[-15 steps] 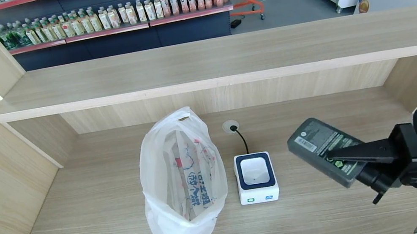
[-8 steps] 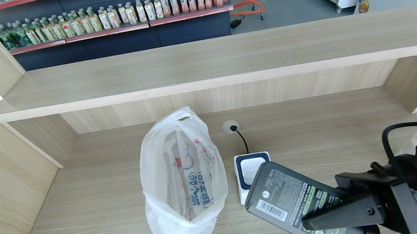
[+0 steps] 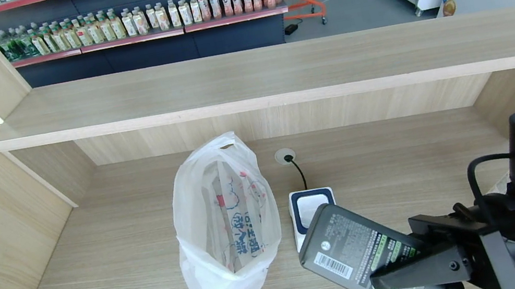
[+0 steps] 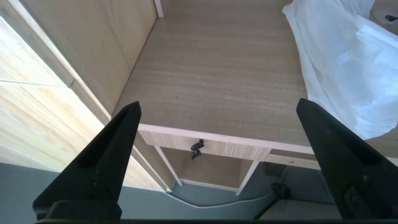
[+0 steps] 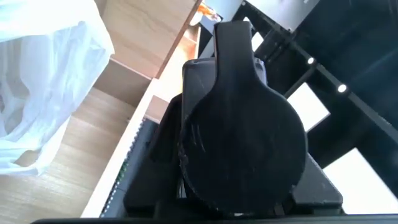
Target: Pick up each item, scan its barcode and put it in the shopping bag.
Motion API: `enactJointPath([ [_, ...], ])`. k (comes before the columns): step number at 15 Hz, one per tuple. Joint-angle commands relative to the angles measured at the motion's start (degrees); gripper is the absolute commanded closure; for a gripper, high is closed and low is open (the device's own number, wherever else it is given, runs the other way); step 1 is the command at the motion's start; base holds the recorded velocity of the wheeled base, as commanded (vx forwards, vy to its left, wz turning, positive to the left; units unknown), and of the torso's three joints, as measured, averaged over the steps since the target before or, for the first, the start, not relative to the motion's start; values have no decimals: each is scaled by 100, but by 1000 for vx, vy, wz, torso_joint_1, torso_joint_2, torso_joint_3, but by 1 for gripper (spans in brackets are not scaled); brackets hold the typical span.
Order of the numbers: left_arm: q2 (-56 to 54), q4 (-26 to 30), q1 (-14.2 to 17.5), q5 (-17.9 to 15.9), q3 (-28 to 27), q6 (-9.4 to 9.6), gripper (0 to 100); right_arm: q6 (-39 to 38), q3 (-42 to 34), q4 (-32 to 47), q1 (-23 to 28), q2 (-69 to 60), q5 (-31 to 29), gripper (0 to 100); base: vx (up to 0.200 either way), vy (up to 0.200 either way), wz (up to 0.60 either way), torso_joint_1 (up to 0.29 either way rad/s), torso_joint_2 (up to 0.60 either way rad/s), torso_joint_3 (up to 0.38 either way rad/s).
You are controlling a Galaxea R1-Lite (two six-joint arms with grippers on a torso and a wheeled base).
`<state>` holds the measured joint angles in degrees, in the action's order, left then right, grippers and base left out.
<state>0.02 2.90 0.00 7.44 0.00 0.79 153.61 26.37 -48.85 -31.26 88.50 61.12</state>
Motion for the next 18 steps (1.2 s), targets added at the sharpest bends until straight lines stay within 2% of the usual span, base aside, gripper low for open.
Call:
enactJointPath([
  [1,-2,0,0,3,0,0,0,2,17,-11,6,62,-4,100,0,0,0,0,0,0],
  [16,-2,0,0,3,0,0,0,2,-158,-11,-3,-158,-22,100,0,0,0,0,0,0],
  [18,6,0,0,3,0,0,0,-332,-53,-2,-3,-220,-39,100,0,0,0,0,0,0],
])
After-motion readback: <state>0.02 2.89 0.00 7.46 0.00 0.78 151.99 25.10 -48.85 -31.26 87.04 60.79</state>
